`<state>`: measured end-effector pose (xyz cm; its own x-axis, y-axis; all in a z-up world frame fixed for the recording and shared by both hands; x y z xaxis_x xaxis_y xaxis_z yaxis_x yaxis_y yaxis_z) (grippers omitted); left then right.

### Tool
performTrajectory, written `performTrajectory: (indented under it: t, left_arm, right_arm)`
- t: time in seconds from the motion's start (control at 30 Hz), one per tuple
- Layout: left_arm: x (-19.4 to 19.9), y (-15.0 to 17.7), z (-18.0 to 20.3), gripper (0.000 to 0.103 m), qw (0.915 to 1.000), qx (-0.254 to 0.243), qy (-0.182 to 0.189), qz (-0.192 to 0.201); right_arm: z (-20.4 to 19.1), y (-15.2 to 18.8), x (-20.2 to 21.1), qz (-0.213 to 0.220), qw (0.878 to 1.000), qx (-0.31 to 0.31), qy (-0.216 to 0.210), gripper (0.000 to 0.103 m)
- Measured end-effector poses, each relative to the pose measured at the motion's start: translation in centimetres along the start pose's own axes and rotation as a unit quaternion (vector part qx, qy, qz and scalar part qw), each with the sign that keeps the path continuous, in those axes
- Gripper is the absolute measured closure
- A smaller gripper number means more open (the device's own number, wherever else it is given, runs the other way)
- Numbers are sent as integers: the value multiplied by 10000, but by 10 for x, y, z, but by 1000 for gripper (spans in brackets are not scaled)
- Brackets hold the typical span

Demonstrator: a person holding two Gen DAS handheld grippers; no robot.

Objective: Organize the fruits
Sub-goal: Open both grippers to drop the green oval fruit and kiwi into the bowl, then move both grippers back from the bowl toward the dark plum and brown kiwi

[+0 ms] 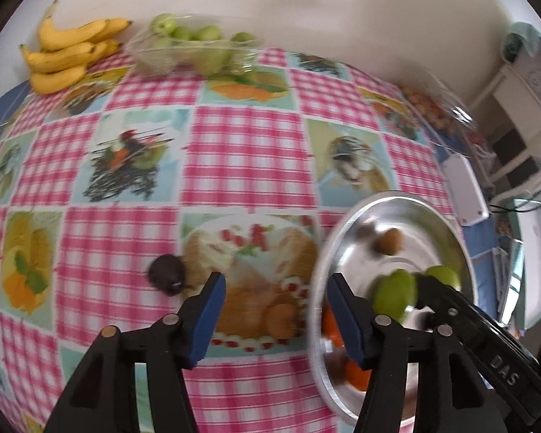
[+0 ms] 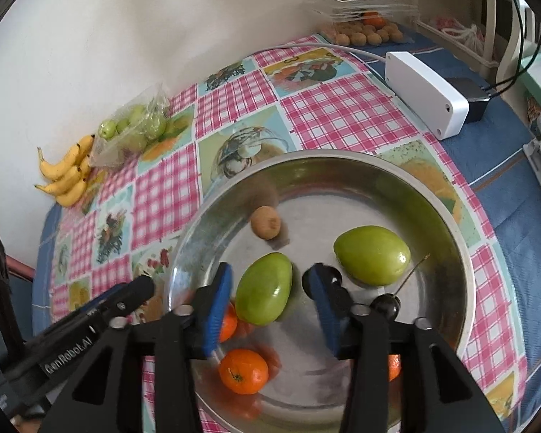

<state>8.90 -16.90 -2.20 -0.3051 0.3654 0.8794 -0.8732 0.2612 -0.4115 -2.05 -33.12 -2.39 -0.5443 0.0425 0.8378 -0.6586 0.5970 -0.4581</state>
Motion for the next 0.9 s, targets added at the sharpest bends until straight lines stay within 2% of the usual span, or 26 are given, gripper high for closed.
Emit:
performTrajectory:
  t: [0.07,0.17,0.27,0.43,0.5,0.6,0.9]
  left_arm:
    - [0,1,-9,37,9999,67,-143,-20]
    - [1,2,-21,24,9994,187,-275,-25]
    - [3,4,-32,20,9990,272,-367,-25]
    - [5,6,-43,13,9981,292,-549,9]
    - [5,7,-47,3,9976,311,-613,13]
    - [6,10,-54,0,9969,351,-707,16]
    - [15,16,-76,0,9941,413,-999,83]
  right_arm:
    - [-2,2,-1,-25,9999,82,67,43]
    - [-4,5,-2,-58,9998,135,149,34]
    - [-6,8,-3,-96,9995,192,224,26]
    - [-11,13,-6,-174,9990,298,281,20]
    - [-12,14,-7,-194,9988,325,302,17]
    - [-14,17,-7,-208,9986,340,348,16]
    - [-17,23,-7,-233,9984,369,370,15]
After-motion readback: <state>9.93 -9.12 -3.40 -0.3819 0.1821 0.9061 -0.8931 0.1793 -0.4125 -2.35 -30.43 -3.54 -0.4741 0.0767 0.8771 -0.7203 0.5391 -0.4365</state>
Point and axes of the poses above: each gripper's, at about its wrist camera, not at the fingertips, and x roughly against the way its jaws point, z to its right, y to its underside, the point moved 1 cm from there along -x, roughly the way its jaws point, and after that the axes turned 3 degrees about z, right-handed, at the moved point
